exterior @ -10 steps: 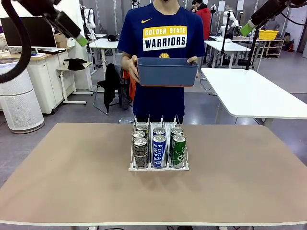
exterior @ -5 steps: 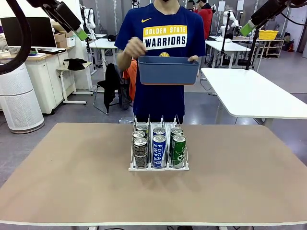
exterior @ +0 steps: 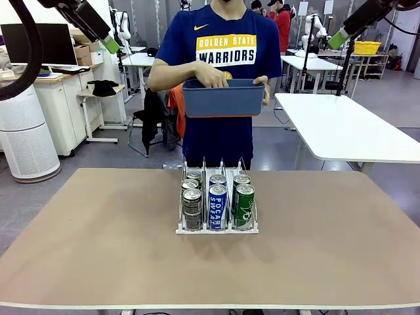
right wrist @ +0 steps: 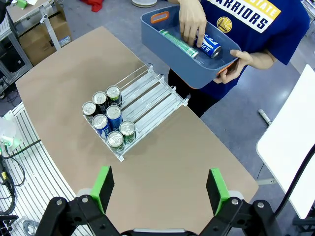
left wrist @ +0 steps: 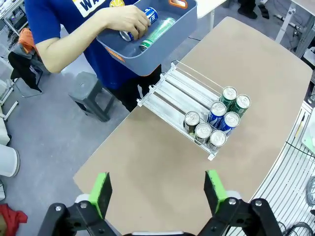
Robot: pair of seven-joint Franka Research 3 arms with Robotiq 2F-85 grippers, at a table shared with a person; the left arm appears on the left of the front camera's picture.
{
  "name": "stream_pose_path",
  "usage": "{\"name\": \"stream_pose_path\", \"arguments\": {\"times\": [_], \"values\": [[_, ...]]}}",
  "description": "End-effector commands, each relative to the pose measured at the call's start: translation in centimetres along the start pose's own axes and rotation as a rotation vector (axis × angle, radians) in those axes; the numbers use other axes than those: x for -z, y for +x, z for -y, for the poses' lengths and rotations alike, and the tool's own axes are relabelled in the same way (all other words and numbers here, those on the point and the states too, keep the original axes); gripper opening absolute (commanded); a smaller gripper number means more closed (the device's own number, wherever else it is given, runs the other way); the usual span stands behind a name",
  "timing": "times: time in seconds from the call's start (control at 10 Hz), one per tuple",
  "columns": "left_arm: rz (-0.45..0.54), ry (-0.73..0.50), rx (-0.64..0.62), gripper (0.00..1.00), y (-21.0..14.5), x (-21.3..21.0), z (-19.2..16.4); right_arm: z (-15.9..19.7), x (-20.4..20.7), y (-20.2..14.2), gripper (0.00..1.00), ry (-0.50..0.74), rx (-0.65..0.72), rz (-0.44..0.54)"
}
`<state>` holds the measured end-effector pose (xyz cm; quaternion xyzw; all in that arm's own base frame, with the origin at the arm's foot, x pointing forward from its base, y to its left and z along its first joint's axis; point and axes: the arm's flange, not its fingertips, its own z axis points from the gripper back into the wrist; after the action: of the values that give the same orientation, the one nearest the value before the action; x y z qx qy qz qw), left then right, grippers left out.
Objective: Fill the beverage cans into the dispenser.
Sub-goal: Pick up the Ionic drink handed by the human.
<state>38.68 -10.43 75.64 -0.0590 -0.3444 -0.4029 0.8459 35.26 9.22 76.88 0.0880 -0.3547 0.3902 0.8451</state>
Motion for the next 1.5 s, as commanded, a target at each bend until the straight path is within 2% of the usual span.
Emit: {"name": "stream_pose_path", "arguments": {"times": [0.0, 1.4], "values": [[0.012, 0.004, 0.0, 1.0, -0.17, -0.01, -0.05, -0.04, 0.0, 0.01, 1.0, 0.0, 0.0, 0.0], [0.012, 0.004, 0.0, 1.0, -0.17, -0.01, -0.05, -0.04, 0.0, 0.01, 1.0, 0.0, 0.0, 0.0]]}}
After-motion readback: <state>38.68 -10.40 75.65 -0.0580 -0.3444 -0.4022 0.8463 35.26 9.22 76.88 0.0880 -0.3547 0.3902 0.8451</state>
